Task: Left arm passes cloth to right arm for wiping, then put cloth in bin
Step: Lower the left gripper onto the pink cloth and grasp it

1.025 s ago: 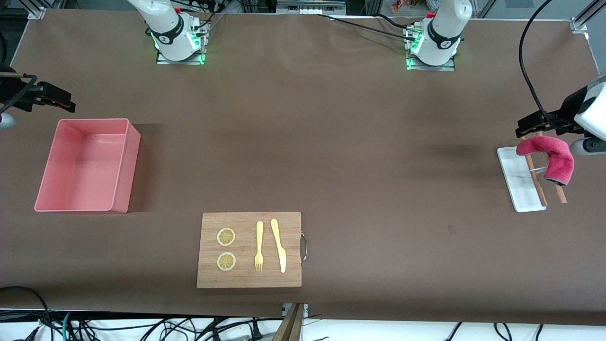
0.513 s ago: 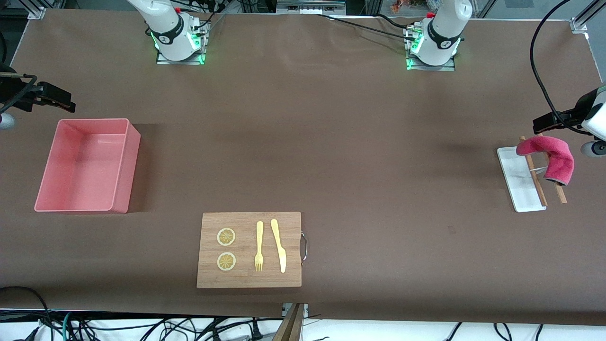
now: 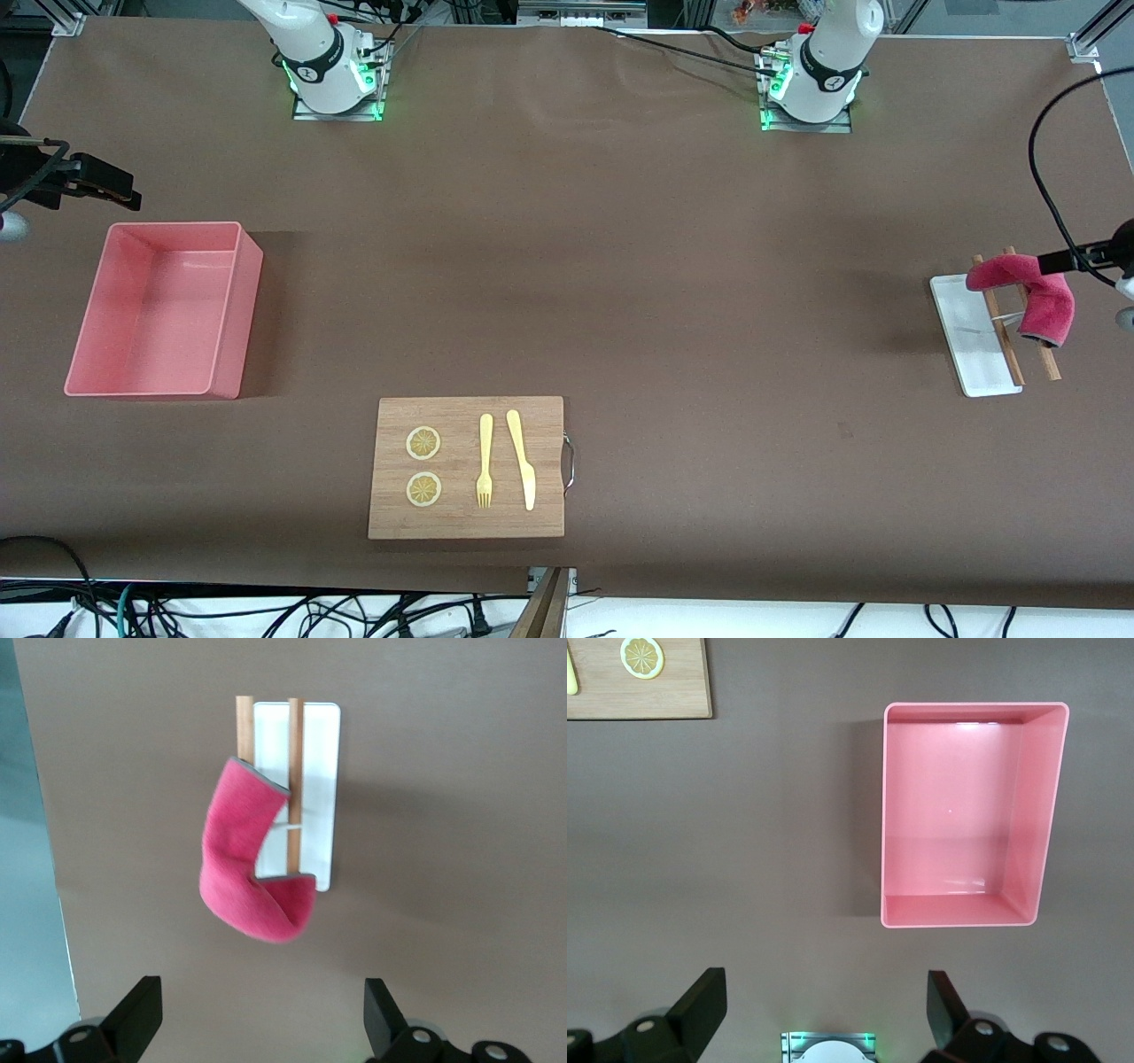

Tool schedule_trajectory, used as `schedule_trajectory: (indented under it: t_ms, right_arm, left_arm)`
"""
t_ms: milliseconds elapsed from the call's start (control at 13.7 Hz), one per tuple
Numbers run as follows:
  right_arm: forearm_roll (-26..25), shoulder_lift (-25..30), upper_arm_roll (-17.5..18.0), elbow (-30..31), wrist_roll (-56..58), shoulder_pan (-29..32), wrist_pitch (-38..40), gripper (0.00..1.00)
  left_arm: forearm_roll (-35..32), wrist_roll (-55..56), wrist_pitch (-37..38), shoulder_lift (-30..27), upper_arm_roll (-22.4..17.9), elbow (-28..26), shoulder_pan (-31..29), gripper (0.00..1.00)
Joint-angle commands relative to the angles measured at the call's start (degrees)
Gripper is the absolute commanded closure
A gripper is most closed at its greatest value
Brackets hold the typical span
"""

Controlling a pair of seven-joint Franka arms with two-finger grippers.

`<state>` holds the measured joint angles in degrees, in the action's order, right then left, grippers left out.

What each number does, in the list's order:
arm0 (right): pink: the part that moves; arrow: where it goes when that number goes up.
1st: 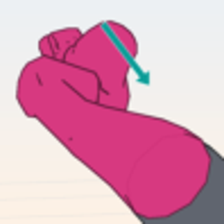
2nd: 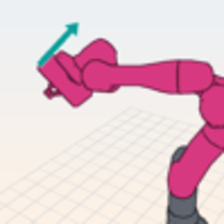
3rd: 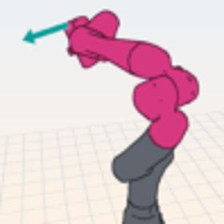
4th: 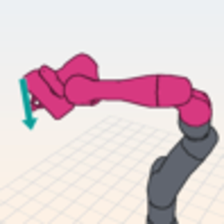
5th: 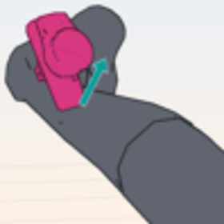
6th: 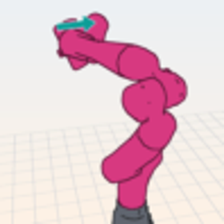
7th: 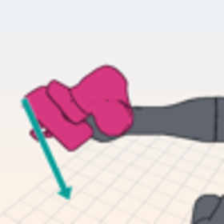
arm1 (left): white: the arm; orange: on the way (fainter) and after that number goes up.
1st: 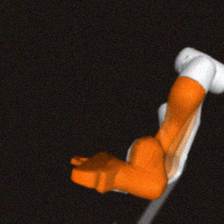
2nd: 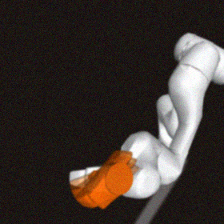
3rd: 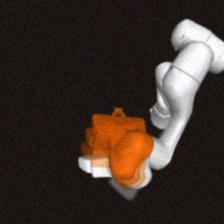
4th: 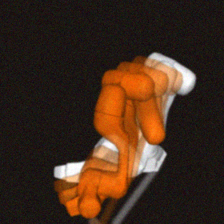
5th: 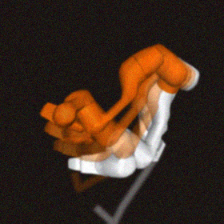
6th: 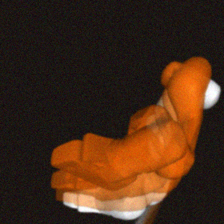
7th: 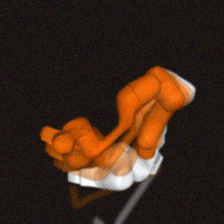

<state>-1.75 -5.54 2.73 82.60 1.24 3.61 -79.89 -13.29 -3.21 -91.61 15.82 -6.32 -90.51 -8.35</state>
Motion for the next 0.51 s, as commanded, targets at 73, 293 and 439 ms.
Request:
schedule_trajectory:
  t_ms: [73,293,439]
  right_arm:
    - [0.7,0.3,0.0,0.2,0.9,0.2,-0.4,0.0]
    - [0.7,0.3,0.0,0.2,0.9,0.2,-0.4,0.0]
    - [0.6,0.3,0.0,0.2,0.9,0.2,-0.4,0.0]
  left_arm:
    - [-0.7,-5.7,-9.2,4.5,0.3,-2.6,-6.0,0.0]
    - [-0.6,-6.2,-12.2,7.1,0.4,-2.6,-8.2,0.0]
    - [1.5,-6.5,-12.3,8.3,0.4,-2.6,-8.6,0.02]
